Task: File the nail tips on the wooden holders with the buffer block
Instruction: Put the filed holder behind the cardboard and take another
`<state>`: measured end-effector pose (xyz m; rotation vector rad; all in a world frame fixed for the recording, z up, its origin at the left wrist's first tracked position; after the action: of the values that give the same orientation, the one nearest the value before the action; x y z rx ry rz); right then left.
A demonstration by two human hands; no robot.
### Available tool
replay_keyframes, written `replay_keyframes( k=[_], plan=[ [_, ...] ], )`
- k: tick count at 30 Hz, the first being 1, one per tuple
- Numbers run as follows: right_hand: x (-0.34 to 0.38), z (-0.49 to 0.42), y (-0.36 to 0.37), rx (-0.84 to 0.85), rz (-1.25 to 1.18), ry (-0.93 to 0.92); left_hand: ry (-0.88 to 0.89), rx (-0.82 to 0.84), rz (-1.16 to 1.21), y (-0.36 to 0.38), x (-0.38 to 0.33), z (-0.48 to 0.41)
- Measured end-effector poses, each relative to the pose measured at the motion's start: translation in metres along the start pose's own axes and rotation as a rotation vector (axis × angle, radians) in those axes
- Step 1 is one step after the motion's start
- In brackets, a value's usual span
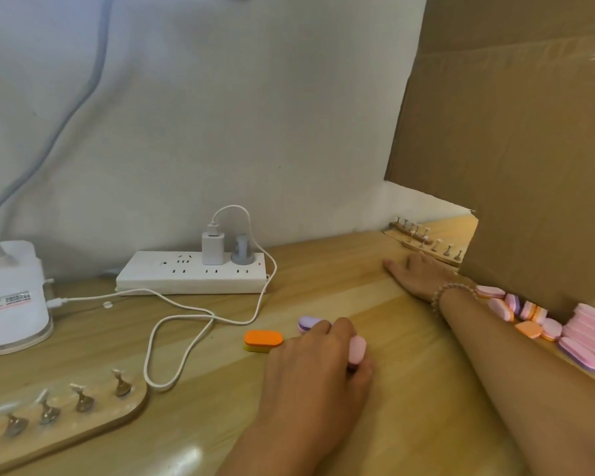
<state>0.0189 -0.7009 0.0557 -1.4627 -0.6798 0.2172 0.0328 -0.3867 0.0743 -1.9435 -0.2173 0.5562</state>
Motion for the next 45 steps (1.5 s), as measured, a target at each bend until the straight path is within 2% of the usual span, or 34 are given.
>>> replay_keyframes(
  k=[9, 12, 15, 18, 19, 21, 23, 24, 26, 28, 30, 34, 37, 39, 43, 45],
  plan=[
    [-0.016, -0.038, 0.000, -0.032, -0.016, 0.084, -0.038, 0.052, 0.017, 0.011, 0.005, -0.010],
    [-0.004, -0.033, -0.008, -0.111, -0.098, -0.056, -0.043, 0.053, -0.005, 0.008, 0.002, -0.009],
    [0.017, 0.002, -0.030, -0.257, -0.427, -0.226, -0.052, -0.018, 0.038, -0.005, 0.000, -0.003],
    [0.054, 0.075, -0.056, -0.413, -0.656, -0.414, -0.122, -0.173, 0.162, -0.029, 0.009, 0.010],
    [0.072, 0.105, -0.059, -0.400, -0.730, -0.491, -0.152, -0.231, 0.178, -0.038, 0.014, 0.014],
    [0.117, 0.171, -0.054, -0.202, -0.933, -0.661, -0.195, -0.320, 0.157, -0.056, 0.022, 0.023],
    [0.159, 0.233, -0.040, 0.012, -0.983, -0.790, -0.213, -0.362, 0.117, -0.072, 0.030, 0.034],
    [0.173, 0.256, -0.033, 0.060, -0.955, -0.819, -0.223, -0.381, 0.093, -0.080, 0.035, 0.043],
    [0.189, 0.282, -0.021, 0.115, -1.002, -0.775, -0.227, -0.417, 0.010, -0.097, 0.047, 0.067],
    [0.205, 0.299, -0.003, 0.267, -1.119, -0.659, -0.246, -0.434, -0.054, -0.112, 0.063, 0.096],
    [0.223, 0.318, 0.008, 0.366, -1.145, -0.631, -0.265, -0.430, -0.067, -0.122, 0.082, 0.123],
    [0.240, 0.342, 0.012, 0.336, -1.173, -0.642, -0.315, -0.434, -0.175, -0.147, 0.127, 0.175],
    [0.232, 0.337, 0.022, 0.242, -1.056, -0.571, -0.619, -0.387, -0.151, -0.158, 0.189, 0.206],
    [0.226, 0.332, 0.030, 0.233, -1.056, -0.506, -0.731, -0.320, -0.048, -0.153, 0.214, 0.214],
    [0.226, 0.333, 0.037, 0.302, -1.078, -0.485, -0.679, -0.229, 0.034, -0.140, 0.214, 0.202],
    [0.225, 0.334, 0.035, 0.272, -1.001, -0.518, -0.686, -0.204, 0.022, -0.138, 0.213, 0.199]
  ],
)
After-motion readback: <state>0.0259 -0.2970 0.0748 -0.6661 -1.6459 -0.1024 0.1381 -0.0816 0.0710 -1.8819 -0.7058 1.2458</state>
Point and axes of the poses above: each hand's wrist, its own z-axis away from the middle knuckle, its own y-axis out of the palm, x = y × z, the point moved 10 cm from there along -z, towards the middle knuckle, and after that the axes turned 8 degrees about -z, right-handed, at the moved point
